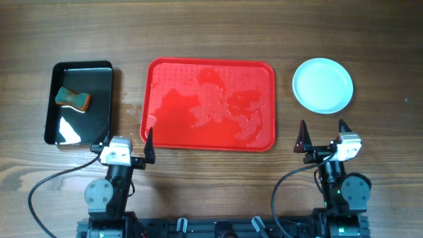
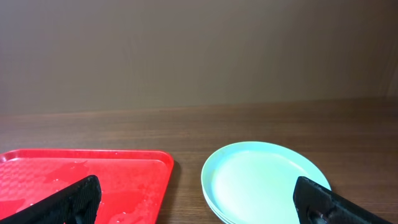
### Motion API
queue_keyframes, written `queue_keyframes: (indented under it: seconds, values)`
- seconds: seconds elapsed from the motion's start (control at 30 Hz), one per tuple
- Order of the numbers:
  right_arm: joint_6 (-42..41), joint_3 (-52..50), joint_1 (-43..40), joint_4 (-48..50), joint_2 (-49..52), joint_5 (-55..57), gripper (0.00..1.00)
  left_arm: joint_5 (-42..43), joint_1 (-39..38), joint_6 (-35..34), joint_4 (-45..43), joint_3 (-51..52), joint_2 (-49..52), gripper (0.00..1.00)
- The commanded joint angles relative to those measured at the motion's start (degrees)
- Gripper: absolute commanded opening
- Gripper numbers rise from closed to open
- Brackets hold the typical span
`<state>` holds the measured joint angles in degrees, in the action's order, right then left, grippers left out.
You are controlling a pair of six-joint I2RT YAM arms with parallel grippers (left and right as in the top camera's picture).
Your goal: Clean dirty plates on tray and stack at the side
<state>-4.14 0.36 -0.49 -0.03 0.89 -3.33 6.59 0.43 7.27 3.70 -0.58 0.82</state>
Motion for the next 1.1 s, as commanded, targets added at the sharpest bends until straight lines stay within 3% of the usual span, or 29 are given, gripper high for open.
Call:
queue_keyframes:
  seconds: [0.0,0.07,1.07]
  values:
    - [1.14,-0.07,-0.35,0.11,-0.68,0.81,1.00,-3.82,0.11,-3.76,0.70,0.26,-0.66,1.00]
    - [1.11,-0.07,-0.35,0.11,-0.68,0.81,1.00,-5.49,0.11,-6.51,0.79,0.26,-0.66,1.00]
    - [1.14,-0.07,-0.35,0.11,-0.68,0.81,1.00,-5.77,1.14,-6.67,0.66,0.26,-0.66,1.00]
